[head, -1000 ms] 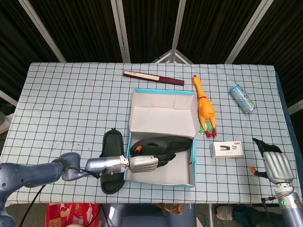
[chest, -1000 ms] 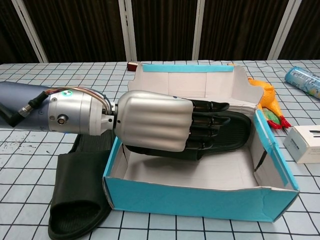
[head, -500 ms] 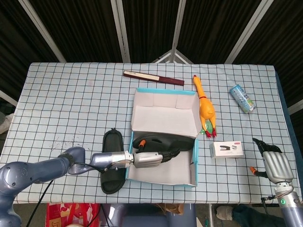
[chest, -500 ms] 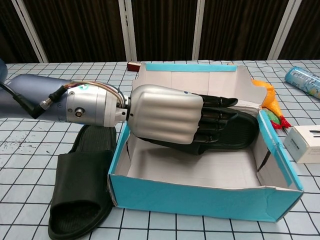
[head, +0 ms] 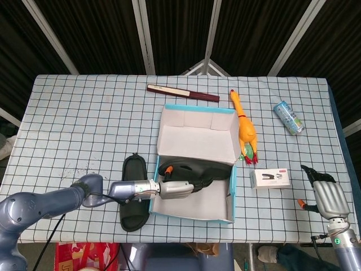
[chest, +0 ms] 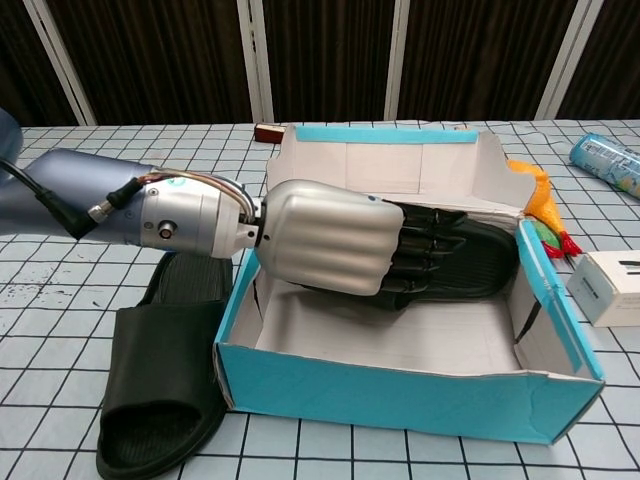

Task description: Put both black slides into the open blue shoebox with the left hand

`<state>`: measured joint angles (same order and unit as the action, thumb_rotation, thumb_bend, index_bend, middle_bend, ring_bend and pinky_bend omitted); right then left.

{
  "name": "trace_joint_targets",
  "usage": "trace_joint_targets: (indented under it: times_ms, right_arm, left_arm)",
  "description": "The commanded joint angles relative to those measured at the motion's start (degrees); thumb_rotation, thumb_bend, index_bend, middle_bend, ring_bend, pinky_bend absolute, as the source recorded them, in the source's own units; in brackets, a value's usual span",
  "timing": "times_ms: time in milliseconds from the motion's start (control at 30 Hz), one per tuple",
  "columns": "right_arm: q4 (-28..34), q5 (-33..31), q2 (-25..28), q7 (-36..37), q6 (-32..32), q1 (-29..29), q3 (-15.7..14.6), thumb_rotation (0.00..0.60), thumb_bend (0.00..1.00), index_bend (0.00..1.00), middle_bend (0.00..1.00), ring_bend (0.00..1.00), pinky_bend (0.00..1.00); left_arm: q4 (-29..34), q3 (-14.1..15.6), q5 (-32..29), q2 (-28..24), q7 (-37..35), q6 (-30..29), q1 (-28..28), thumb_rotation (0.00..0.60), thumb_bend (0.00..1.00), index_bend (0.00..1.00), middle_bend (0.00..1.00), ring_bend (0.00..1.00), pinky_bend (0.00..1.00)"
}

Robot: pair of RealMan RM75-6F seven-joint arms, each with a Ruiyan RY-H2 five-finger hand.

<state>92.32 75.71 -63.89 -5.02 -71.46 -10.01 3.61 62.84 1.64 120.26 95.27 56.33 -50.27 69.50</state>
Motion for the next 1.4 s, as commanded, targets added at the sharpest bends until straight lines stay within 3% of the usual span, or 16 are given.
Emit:
trace_joint_targets:
  times_ms: [33,767,1400]
  right_arm:
    - [0.0,-0.1,0.0,0.0,0.0,0.0,0.0,0.600,0.23,0.13,0.21,0.26,0.20]
    - [0.0,0.0,0.0,0.1,-0.1,0.0,0.0,0.600,0.23,0.13,0.21,0.26,0.20]
    - [-0.4,-0.3,-0.5,-0.4,0.2,-0.1,0.0,0.600,0.23,0.13,0.21,0.26,0.20]
  left_arm:
    - [-0.5,0.0,0.1,0.5,0.0,-0.3,0.1,0.600,0.00,0.12,0.10,0.01,0.02]
    - [7.1,0.8,-1.7,-2.9,2.5,3.6,-1.2,0.600,0.00,0.12,0.10,0.00,0.02]
    - [10.6,-1.0,-2.3,-5.8,4.2,4.9,-1.0,0.600,0.00,0.12,0.10,0.00,0.02]
